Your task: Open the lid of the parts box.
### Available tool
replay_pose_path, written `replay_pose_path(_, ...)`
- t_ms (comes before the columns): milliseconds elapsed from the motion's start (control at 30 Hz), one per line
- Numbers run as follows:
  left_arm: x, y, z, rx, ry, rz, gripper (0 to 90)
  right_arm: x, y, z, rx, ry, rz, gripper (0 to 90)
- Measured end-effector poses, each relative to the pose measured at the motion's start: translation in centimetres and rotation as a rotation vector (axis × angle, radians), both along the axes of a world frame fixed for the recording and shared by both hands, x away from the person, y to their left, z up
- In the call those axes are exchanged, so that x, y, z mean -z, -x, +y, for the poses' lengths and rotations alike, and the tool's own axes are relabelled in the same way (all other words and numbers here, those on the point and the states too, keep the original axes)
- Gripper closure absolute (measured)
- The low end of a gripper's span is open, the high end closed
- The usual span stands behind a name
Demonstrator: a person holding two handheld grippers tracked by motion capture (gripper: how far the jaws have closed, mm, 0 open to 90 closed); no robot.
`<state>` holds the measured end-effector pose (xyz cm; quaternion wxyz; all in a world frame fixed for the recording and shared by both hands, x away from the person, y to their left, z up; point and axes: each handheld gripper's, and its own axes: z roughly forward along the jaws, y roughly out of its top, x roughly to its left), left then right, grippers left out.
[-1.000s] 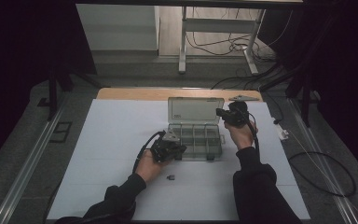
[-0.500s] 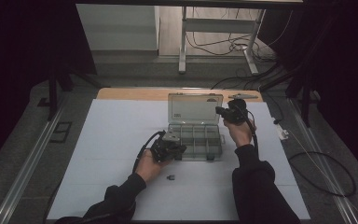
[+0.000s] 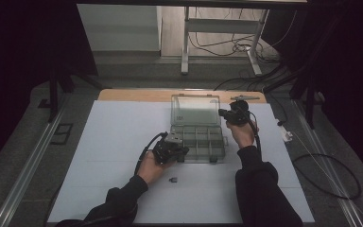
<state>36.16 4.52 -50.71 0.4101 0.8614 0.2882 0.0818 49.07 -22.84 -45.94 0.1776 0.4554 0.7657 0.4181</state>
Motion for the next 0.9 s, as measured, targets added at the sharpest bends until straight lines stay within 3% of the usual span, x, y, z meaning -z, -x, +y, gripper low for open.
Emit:
replay_pose_path(167,0.0,0.1,-0.1,-0.008,-0.003,-0.006,87.7,-0.2,0.4,0.2,-0.015,0.009,0.007,89.5)
replay_pose_path(467,-0.8,0.1,0.5,-0.026,0.015,-0.019,82.0,-0.5,1.3,0.5,-0.039,0.032,0.028,76.9)
replay_pose_path(900,-1.9,0.4,2.4,-0.055,0.019,-0.004,58.6,-0.9,3.7,1.0,-0.093,0.078,0.048,61.5)
